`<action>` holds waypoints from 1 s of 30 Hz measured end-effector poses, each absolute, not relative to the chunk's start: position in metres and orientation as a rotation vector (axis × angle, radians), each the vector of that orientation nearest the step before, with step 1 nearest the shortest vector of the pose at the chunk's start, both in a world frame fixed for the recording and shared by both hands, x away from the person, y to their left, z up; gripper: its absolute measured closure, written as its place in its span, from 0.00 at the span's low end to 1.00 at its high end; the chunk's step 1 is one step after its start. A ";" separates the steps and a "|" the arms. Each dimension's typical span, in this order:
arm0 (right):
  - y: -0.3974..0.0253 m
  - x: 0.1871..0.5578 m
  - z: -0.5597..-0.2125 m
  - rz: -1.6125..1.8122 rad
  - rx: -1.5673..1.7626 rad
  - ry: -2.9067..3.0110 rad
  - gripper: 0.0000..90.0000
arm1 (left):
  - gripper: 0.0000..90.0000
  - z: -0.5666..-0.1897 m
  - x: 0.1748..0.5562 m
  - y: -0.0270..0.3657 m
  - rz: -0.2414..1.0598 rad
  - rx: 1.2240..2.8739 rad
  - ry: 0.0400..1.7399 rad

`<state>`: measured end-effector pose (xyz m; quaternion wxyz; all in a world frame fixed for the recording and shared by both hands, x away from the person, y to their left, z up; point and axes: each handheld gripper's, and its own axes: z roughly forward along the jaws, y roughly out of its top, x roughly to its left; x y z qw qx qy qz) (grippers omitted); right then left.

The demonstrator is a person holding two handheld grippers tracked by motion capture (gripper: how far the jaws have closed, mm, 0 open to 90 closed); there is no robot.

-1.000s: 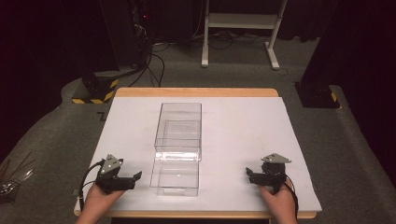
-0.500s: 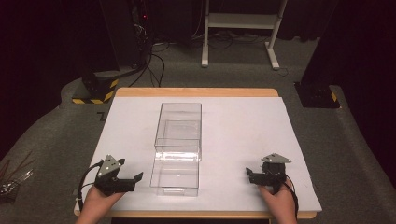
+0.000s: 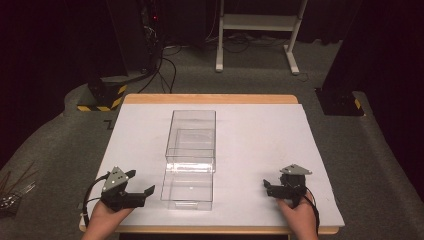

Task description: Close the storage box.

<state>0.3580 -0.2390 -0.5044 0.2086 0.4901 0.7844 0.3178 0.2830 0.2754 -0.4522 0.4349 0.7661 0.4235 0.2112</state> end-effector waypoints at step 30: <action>-0.239 0.358 -0.504 0.888 1.363 2.184 0.11 | 0.13 -0.434 0.257 0.257 0.523 1.832 0.955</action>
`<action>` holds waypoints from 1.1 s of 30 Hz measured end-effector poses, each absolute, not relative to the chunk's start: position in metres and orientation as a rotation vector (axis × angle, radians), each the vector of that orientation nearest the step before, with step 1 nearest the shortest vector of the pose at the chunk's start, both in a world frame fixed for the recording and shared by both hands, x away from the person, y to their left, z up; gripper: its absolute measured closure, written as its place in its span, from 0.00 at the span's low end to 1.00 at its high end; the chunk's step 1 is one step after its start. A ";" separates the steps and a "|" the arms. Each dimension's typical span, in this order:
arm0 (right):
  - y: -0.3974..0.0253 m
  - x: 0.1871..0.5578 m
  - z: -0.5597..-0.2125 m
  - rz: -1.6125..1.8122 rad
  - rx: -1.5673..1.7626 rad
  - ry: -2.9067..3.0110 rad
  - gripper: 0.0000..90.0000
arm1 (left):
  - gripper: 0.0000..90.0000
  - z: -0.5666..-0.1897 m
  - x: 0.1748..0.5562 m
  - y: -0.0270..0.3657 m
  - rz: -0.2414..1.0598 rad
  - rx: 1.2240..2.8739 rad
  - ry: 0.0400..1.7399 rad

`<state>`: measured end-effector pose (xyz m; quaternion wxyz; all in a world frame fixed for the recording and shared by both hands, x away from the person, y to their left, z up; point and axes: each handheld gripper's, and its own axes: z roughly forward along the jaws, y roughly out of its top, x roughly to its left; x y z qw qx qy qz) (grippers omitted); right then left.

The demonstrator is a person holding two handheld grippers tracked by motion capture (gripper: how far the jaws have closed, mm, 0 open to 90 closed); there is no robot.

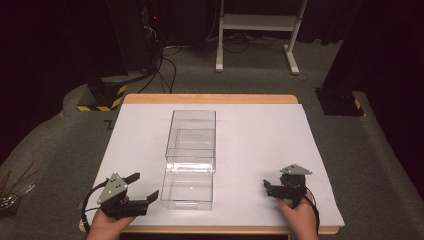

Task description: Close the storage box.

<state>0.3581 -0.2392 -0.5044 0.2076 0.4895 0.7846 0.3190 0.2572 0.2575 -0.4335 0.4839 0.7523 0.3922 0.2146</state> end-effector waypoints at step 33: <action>-0.239 0.358 -0.504 0.888 1.360 2.185 0.11 | 0.13 -0.460 0.251 0.235 0.398 1.910 0.924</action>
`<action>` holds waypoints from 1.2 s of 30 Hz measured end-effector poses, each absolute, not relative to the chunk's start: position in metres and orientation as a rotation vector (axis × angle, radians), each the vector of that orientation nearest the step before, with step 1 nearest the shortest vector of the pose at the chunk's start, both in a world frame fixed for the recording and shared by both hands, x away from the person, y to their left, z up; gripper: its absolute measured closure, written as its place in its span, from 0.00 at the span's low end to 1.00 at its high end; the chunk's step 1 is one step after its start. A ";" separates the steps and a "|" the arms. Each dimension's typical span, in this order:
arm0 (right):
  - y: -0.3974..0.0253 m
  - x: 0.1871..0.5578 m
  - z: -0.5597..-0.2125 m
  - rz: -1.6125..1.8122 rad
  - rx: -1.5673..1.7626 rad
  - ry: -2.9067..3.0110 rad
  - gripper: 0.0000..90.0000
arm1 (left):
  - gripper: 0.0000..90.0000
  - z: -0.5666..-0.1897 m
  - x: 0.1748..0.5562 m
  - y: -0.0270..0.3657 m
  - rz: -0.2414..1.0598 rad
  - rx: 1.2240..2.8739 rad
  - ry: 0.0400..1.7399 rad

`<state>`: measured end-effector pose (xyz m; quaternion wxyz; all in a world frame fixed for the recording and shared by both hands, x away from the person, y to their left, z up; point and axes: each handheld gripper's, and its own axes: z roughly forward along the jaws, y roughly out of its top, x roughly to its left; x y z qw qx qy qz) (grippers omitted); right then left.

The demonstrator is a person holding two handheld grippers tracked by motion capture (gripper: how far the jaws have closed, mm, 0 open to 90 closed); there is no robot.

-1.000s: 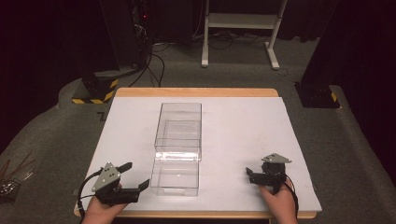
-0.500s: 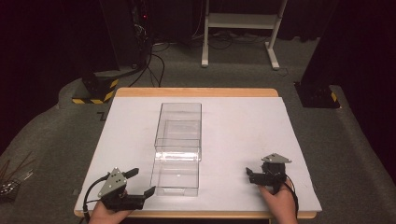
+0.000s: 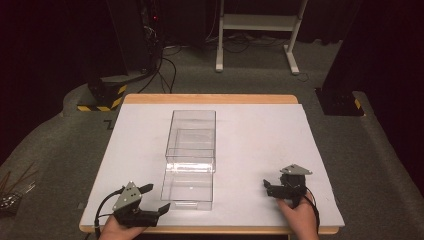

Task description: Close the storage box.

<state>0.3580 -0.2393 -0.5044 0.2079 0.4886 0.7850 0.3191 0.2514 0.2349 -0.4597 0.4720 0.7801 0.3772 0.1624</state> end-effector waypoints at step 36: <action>-0.239 0.358 -0.504 0.887 1.363 2.183 0.11 | 0.45 -0.467 0.248 0.222 0.422 1.922 0.872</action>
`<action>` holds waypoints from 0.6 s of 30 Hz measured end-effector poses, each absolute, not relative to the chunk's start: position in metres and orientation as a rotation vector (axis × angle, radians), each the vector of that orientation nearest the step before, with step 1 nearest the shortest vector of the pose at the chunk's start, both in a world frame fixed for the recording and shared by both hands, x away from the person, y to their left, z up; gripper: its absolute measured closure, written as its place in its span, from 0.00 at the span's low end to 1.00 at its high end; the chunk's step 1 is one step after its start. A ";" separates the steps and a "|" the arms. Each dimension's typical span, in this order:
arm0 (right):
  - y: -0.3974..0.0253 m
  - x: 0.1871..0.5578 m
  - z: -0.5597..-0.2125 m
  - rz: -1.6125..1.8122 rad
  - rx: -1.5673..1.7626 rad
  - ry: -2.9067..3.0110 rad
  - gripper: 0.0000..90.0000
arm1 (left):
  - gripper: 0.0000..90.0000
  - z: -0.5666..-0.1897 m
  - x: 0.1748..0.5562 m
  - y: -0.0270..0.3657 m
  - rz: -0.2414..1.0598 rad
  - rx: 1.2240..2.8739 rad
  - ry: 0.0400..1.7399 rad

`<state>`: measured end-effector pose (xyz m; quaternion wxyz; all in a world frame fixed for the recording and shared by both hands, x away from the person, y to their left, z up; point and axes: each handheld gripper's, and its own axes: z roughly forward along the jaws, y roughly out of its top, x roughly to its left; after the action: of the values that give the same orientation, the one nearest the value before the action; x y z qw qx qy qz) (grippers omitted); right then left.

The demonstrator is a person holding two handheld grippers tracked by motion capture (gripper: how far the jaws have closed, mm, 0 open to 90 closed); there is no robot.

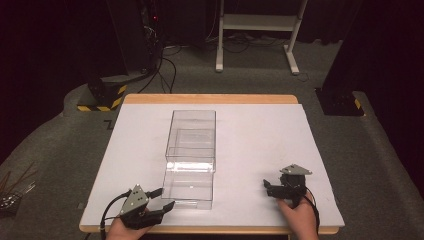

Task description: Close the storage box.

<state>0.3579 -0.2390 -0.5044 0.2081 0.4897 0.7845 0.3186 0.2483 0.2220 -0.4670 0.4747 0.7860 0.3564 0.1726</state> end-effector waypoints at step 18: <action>-0.239 0.358 -0.504 0.886 1.365 2.183 0.11 | 0.44 -0.468 0.252 0.217 0.450 1.903 0.896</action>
<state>0.3579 -0.2389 -0.5044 0.2079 0.4903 0.7843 0.3182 0.2522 0.2175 -0.4680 0.4753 0.7784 0.3665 0.1839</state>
